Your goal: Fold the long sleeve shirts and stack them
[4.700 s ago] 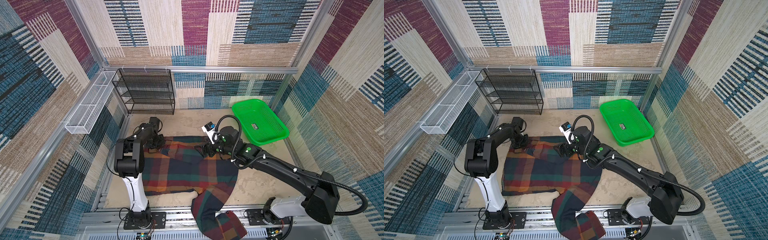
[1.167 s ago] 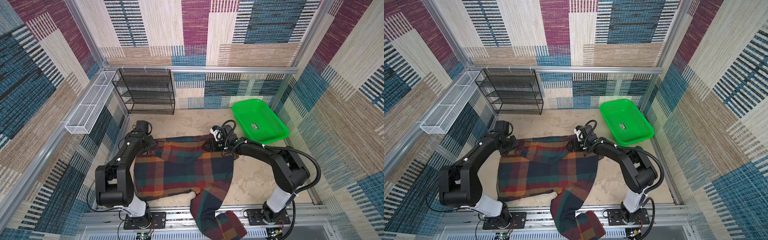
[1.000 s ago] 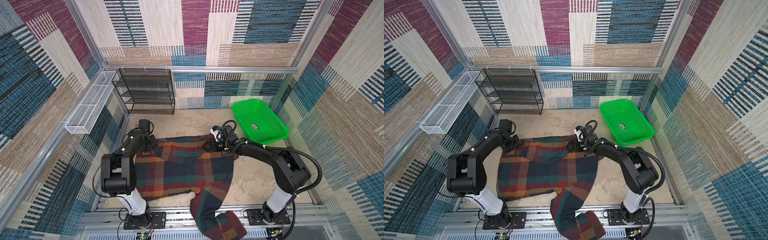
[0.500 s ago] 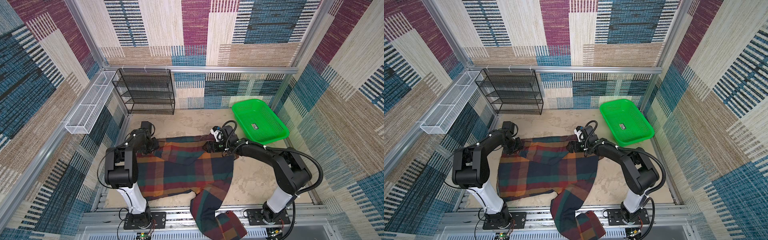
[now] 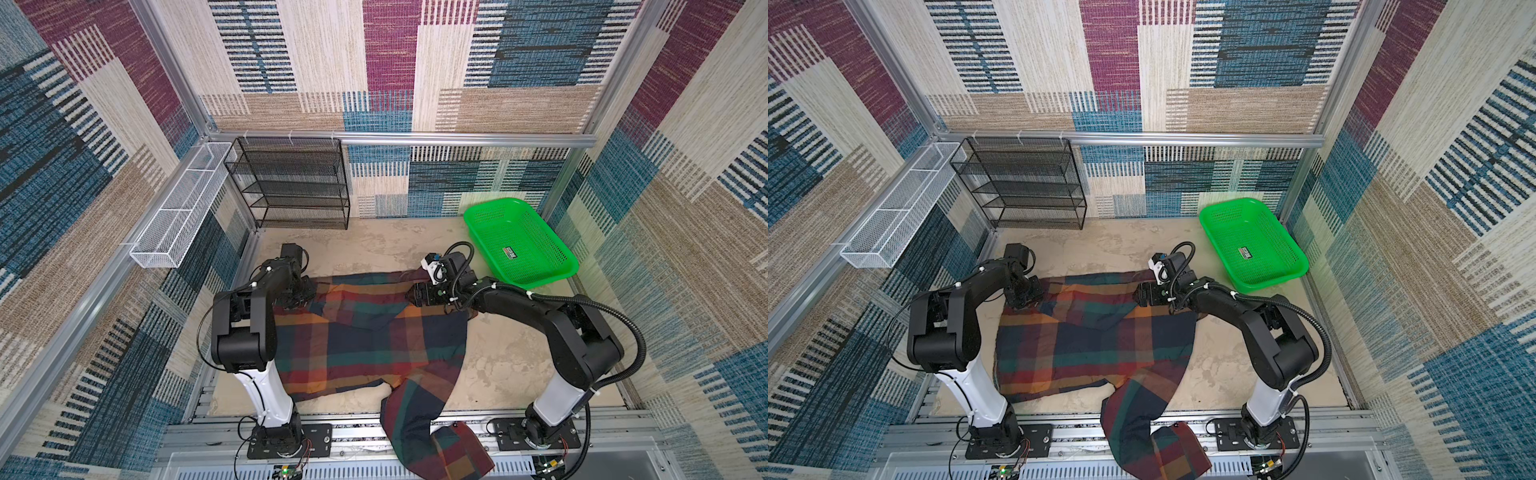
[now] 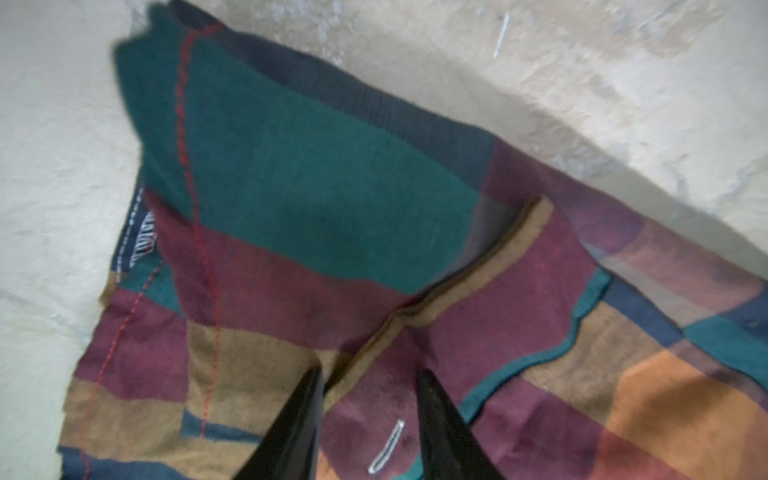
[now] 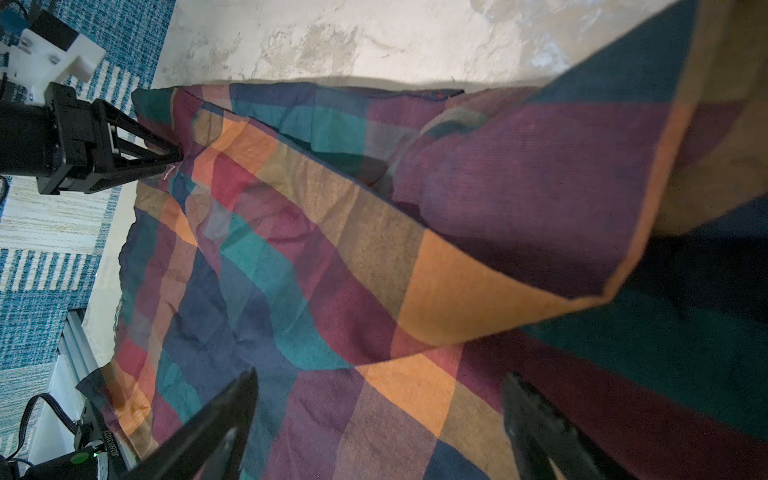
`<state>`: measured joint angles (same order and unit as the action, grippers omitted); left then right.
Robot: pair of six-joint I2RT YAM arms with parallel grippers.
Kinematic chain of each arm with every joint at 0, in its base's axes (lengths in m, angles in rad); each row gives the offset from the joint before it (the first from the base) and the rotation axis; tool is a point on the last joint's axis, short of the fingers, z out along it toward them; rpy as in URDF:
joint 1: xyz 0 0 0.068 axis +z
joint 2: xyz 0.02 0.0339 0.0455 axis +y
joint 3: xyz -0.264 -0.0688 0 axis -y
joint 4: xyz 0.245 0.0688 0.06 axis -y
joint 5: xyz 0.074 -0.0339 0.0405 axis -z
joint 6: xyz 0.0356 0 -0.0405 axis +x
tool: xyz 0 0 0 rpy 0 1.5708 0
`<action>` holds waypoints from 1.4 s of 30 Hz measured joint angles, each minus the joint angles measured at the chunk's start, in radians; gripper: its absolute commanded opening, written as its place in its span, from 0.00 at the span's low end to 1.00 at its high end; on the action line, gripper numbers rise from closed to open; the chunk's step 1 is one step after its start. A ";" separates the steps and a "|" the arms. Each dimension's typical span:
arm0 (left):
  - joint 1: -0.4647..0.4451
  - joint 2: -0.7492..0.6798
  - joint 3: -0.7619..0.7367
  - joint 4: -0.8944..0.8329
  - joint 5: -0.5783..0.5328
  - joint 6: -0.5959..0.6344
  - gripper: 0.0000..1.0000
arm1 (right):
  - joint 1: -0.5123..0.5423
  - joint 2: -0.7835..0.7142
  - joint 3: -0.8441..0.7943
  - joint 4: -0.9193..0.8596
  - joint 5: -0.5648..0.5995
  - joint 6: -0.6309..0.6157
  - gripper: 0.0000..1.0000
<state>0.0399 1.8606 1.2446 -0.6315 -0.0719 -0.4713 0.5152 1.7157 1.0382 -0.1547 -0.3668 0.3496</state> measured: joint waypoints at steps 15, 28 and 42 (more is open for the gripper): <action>0.006 -0.017 0.014 -0.006 0.019 0.012 0.00 | 0.000 -0.006 -0.001 0.000 0.000 0.000 0.93; 0.010 -0.381 -0.180 0.120 -0.061 0.010 0.00 | -0.003 -0.021 0.029 -0.008 0.025 0.009 0.93; 0.011 -0.617 -0.358 0.310 -0.210 -0.033 0.00 | -0.048 0.068 0.274 -0.032 0.036 0.053 0.88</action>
<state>0.0509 1.2438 0.8864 -0.3214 -0.2817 -0.5045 0.4675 1.7832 1.3125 -0.1867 -0.3305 0.4030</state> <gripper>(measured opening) 0.063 0.881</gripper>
